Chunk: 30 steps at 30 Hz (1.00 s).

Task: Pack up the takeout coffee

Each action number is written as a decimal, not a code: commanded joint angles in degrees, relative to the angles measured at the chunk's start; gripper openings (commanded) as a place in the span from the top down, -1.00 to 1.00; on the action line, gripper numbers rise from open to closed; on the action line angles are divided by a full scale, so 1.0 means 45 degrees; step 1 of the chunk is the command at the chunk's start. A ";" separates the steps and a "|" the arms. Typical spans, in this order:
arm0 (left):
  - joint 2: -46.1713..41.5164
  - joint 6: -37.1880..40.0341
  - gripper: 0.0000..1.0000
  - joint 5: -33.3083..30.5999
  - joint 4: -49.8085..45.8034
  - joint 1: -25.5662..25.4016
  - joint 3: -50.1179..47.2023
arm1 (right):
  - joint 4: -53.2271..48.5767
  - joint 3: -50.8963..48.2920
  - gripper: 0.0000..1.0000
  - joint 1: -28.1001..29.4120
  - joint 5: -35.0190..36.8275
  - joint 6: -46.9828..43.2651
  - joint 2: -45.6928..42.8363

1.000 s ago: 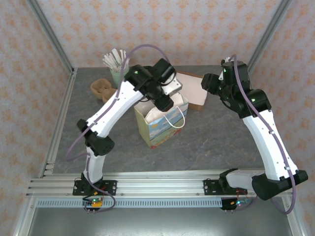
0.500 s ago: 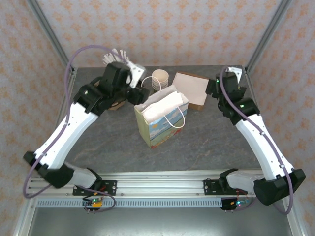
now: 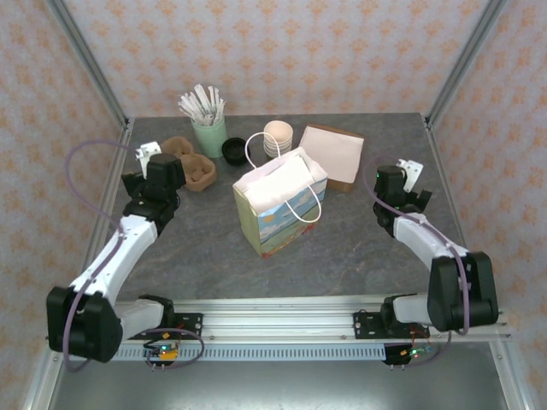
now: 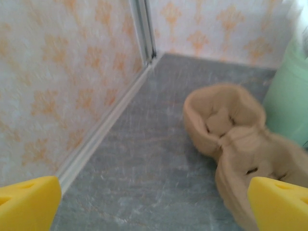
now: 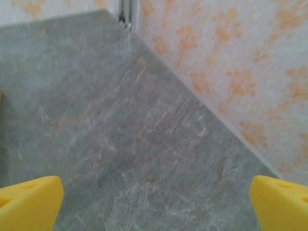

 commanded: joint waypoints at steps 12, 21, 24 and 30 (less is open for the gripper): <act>0.1740 0.1064 -1.00 0.3254 0.8370 0.1145 -0.3467 | 0.8024 -0.3310 -0.99 -0.0610 -0.4374 -0.1188 0.1457; 0.1032 0.1086 -1.00 0.3216 0.7872 0.1141 -0.4311 | 0.8784 -0.3367 -0.99 -0.0649 -0.4230 -0.1123 0.2237; 0.1349 0.1180 -1.00 0.3466 1.0275 0.1148 -0.5672 | 0.8724 -0.3350 -0.99 -0.0649 -0.4231 -0.1094 0.2230; 0.3066 0.1343 -1.00 0.3837 1.2230 0.1138 -0.6101 | 0.8704 -0.3356 -0.99 -0.0649 -0.4239 -0.1114 0.2228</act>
